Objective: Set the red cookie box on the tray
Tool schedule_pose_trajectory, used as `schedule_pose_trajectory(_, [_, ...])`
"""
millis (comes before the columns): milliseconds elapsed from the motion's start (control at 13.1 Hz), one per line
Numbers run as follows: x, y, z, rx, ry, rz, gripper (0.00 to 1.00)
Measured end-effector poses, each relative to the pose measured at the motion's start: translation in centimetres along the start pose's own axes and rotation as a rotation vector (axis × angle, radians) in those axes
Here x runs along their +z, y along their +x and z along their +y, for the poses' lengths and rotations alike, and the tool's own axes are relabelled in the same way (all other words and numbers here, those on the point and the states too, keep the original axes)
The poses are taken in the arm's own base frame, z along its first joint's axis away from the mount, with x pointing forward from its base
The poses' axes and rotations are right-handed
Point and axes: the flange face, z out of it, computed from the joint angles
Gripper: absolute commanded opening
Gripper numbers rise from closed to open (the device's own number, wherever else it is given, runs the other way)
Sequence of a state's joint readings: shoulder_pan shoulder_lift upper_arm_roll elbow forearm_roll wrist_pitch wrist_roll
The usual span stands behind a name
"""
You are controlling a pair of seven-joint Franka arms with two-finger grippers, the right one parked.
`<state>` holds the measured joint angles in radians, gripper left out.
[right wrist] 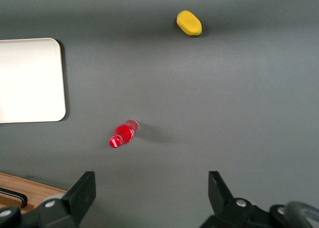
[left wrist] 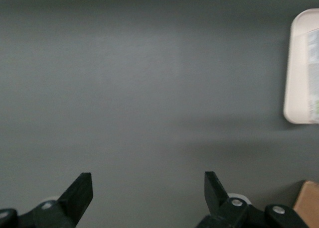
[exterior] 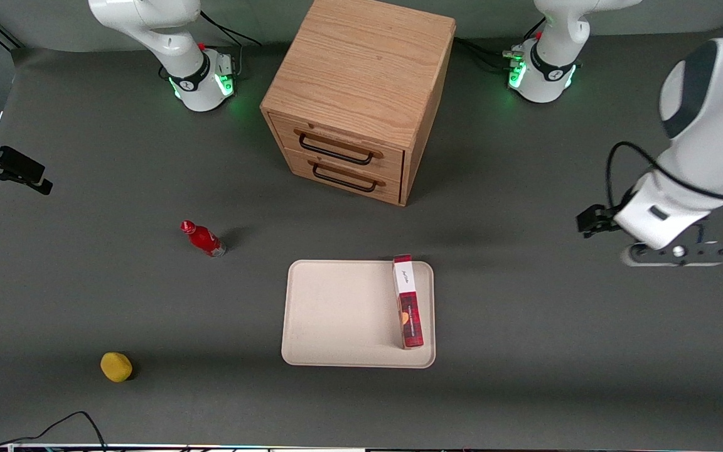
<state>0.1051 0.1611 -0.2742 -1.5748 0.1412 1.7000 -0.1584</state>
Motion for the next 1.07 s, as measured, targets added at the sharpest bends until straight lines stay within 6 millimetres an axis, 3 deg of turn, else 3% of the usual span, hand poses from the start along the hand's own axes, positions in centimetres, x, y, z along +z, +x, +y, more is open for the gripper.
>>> schedule_pose_trajectory(535, [0.0,-4.3,-13.9,0.072,-0.051,-0.018,1.0])
schedule_pose_trajectory(688, [-0.9,-5.3,-14.5,0.089,-0.058,-0.017,1.0])
schedule_pose_trajectory(1069, [-3.3,-7.1,-13.2,0.11,-0.055,-0.014,1.0])
